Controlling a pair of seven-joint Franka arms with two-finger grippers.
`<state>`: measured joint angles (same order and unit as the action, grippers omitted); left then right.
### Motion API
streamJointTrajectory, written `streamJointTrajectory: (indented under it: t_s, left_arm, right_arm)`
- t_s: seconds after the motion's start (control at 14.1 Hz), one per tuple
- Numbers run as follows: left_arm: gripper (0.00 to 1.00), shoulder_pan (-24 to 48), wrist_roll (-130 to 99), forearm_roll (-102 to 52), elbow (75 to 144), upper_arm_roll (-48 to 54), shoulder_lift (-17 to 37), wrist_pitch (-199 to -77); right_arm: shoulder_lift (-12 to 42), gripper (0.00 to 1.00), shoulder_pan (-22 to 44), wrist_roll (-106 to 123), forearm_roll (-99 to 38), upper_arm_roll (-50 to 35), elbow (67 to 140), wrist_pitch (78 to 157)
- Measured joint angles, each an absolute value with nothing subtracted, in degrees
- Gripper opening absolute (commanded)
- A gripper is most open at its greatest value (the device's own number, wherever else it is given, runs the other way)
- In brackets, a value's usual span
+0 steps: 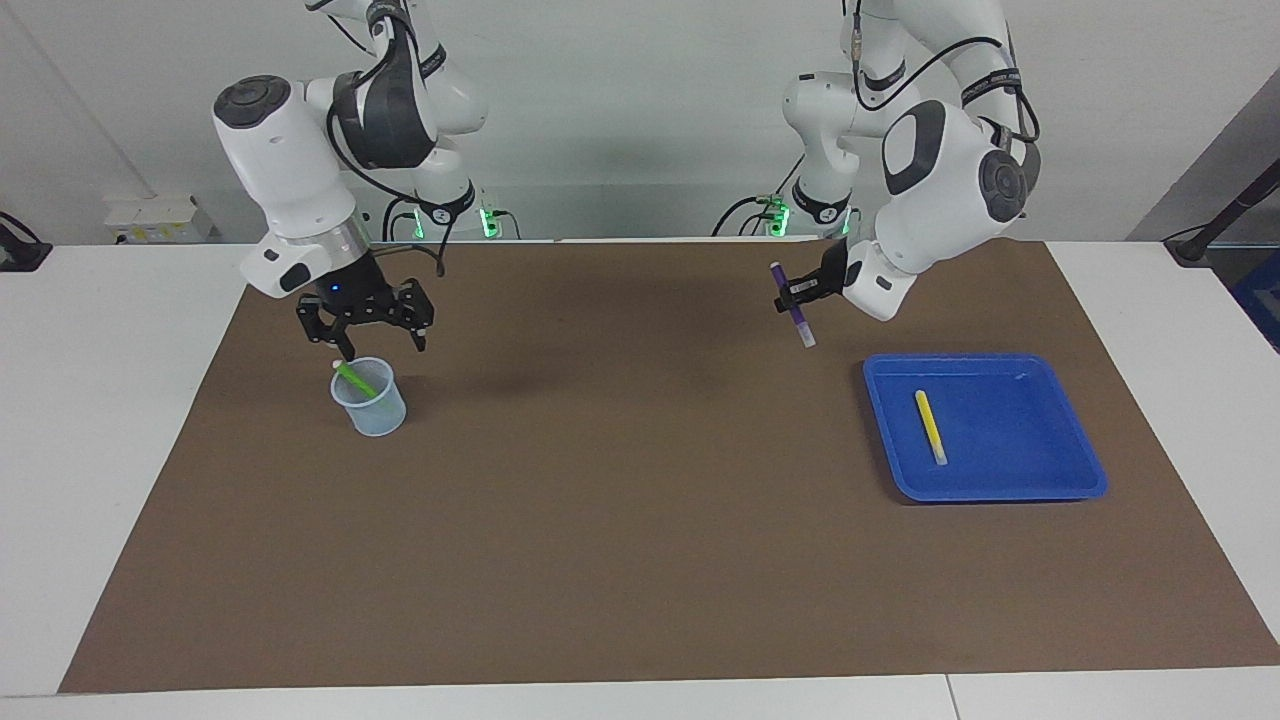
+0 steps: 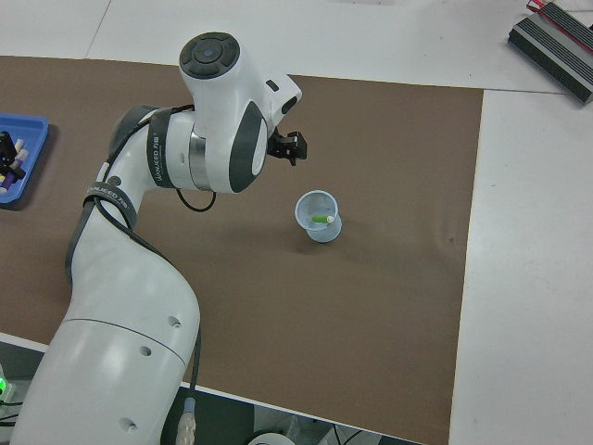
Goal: Right arm passes pens to left for tray arrangement
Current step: 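Lower the purple pen into the tray while the right gripper reaches the cup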
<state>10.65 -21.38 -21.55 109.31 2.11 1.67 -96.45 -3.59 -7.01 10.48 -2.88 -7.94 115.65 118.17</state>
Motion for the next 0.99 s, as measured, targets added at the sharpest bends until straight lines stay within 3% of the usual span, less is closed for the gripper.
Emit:
streamJointTrajectory:
  t_s: [0.43, 0.99]
  left_arm:
    - [0.0, 4.7, -1.6, -7.1, 109.3, 1.9, 1.8, -98.8]
    - [0.0, -3.7, 11.0, 3.3, 114.0, 1.8, 2.3, -112.7]
  right_arm:
    - [-3.6, 0.67, -11.0, 19.7, -2.2, -7.9, 123.2, 121.8]
    - [-4.4, 0.52, -15.0, 25.8, -2.1, -8.0, 127.7, 122.0]
